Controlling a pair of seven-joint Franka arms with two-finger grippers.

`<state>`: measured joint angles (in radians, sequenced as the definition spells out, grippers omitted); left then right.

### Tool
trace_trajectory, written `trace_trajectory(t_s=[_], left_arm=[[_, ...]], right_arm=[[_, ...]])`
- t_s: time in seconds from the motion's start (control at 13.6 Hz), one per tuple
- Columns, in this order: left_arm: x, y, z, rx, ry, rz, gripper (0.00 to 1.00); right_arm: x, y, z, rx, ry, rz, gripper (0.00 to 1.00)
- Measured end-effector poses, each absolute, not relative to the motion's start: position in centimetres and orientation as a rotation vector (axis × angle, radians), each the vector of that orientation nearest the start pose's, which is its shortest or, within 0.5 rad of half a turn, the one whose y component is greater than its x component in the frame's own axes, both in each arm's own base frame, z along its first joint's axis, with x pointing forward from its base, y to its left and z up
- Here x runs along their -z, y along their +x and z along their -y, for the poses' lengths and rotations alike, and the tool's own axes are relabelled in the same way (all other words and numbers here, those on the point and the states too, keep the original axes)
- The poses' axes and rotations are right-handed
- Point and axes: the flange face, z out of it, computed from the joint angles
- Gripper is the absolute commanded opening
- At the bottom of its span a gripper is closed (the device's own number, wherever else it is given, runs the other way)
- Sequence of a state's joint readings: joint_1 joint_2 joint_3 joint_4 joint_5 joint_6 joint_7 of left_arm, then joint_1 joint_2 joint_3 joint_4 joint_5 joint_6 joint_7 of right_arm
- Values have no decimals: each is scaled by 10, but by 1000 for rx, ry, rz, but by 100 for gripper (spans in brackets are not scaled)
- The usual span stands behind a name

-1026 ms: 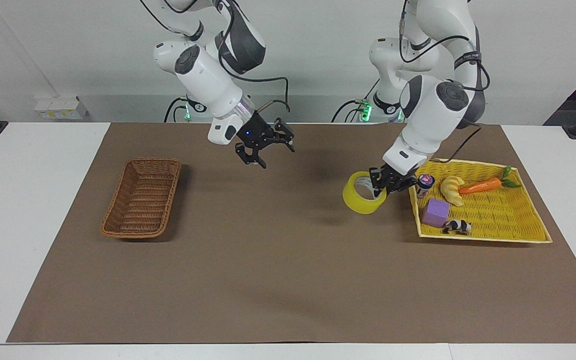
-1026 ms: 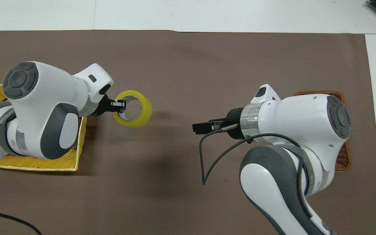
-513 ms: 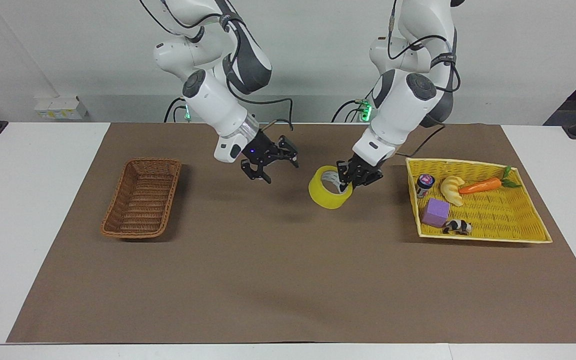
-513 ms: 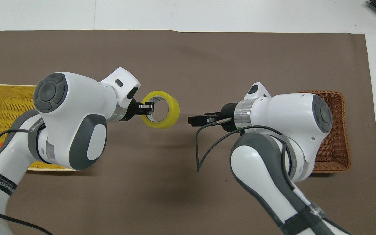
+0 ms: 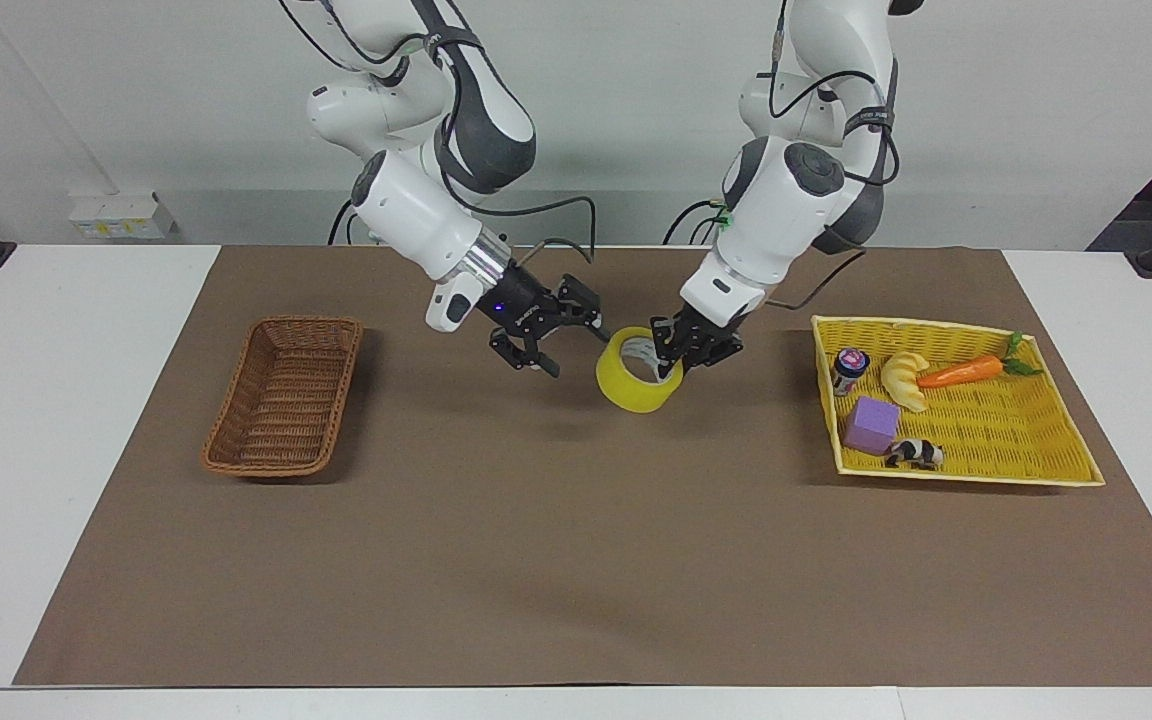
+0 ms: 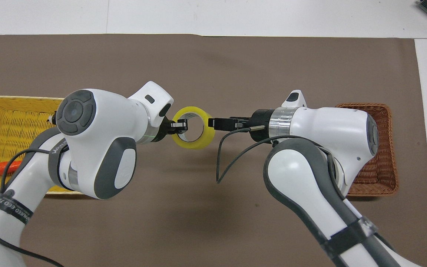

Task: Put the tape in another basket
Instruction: 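Grasp the tape with the right gripper while the left gripper releases it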

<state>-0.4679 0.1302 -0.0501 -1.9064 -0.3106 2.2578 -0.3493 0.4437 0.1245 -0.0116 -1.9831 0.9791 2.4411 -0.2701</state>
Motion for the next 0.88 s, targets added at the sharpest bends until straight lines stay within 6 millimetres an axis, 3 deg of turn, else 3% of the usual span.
trace_trajectory(t_s=[0.15,0.22,0.37,0.44,0.51,0.59,0.66,0.81,0.88], left_arm=[[-457,524,324,195,-3488,36,0],[-459,521,331,212,-3498,46,0],[-461,518,339,224,-3519,58,0],[-461,516,342,227,-3522,59,0],[-460,517,343,228,-3523,65,0],[-459,517,343,229,-3524,67,0],[-459,517,343,232,-3525,70,10],[-463,519,341,245,-3527,76,40],[-465,520,341,258,-3530,81,67]], right_arm=[[-426,560,-259,296,-2378,18,94],[-419,561,-261,291,-2386,14,76],[-411,562,-267,285,-2393,17,24],[-411,562,-268,285,-2392,18,9],[-413,563,-269,289,-2388,18,0],[-414,563,-269,290,-2381,11,0],[-415,564,-269,287,-2367,-8,0],[-413,565,-266,280,-2344,-52,0],[-411,565,-266,276,-2342,-57,0]])
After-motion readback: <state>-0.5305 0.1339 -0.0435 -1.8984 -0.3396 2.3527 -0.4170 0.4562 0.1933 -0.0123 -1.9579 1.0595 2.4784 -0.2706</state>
